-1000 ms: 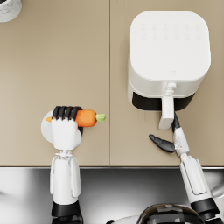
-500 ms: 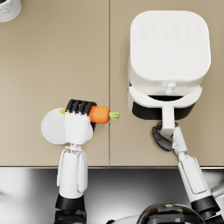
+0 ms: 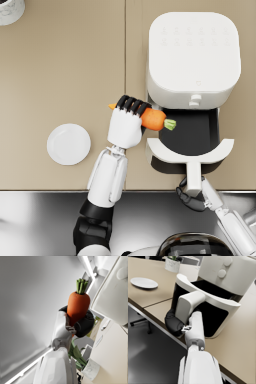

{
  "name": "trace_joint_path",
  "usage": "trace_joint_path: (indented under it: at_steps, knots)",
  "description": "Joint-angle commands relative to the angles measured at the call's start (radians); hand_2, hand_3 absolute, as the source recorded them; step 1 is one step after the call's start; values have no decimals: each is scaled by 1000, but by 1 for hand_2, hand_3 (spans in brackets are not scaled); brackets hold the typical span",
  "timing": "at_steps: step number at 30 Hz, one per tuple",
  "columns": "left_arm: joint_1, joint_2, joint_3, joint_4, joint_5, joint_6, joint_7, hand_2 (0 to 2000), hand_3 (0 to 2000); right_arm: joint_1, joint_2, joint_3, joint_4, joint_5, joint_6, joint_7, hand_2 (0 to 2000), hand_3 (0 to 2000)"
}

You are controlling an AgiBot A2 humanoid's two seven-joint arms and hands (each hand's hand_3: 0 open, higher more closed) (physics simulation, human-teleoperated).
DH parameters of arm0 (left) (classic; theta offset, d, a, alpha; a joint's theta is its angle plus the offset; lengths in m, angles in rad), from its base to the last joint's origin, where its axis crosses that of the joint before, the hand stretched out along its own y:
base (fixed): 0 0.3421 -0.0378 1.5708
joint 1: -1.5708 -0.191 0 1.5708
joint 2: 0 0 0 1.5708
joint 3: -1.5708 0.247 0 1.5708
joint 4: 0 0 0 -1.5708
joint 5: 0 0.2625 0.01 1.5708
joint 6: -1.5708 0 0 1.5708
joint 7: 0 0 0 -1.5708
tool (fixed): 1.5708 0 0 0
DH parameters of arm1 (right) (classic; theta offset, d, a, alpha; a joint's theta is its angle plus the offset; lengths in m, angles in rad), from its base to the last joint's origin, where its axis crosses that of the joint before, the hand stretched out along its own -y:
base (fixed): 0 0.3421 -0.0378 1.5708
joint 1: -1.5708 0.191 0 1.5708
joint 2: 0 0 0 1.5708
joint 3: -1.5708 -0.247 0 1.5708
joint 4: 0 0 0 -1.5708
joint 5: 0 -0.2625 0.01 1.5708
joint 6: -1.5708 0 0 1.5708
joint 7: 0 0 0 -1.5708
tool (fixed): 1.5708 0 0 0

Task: Pick up the carrot and place it into the air fryer

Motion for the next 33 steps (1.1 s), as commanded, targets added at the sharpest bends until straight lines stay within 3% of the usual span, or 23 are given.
trace_joint_path:
  at_steps: [1, 8, 13, 14, 15, 22, 23, 24, 28, 31, 33]
  knots:
    - [92, 68, 102, 77, 0, 0, 0, 2000, 2000, -7, 12, 4, 11, 0, 3, 0, 2000, 2000]
    - [129, 119, 284, 184, 0, 0, 0, 2000, 2000, -19, 38, 14, 33, 0, -1, -2, 2000, 2000]
    - [139, 145, 302, 276, 1, -1, 0, 2000, 2000, -20, 39, 15, 34, -1, -3, -2, 2000, 2000]
    - [273, 8, 567, 300, 1, 0, 0, 2000, 2000, -20, 39, 15, 34, -1, -3, -2, 2000, 2000]
    - [175, 118, 366, 315, 0, 3, 0, 2000, 2000, -20, 39, 15, 34, -1, -3, -2, 2000, 2000]
    - [144, 117, 409, 293, 1, 1, -1, 2000, 2000, -20, 39, 15, 35, -1, -3, -2, 2000, 2000]
    - [139, 116, 413, 304, 1, 1, -1, 639, 1673, -20, 39, 15, 35, -1, -3, -2, 2000, 2000]
    - [128, 111, 402, 304, 1, 8, -1, 0, 1347, -20, 39, 15, 35, -1, -3, -2, 2000, 2000]
    - [13, 44, 303, 180, 0, -29, -2, 0, 40, -22, 42, 13, 39, -1, 12, 0, 2000, 2000]
    - [-110, -10, 125, 44, 0, 64, -16, 0, 0, -22, 48, 6, 38, -1, 49, 2, 2000, 2000]
    - [-165, -23, -8, -34, 0, 77, -15, 0, 0, -20, 48, 4, 36, -1, 55, 2, 2000, 2000]
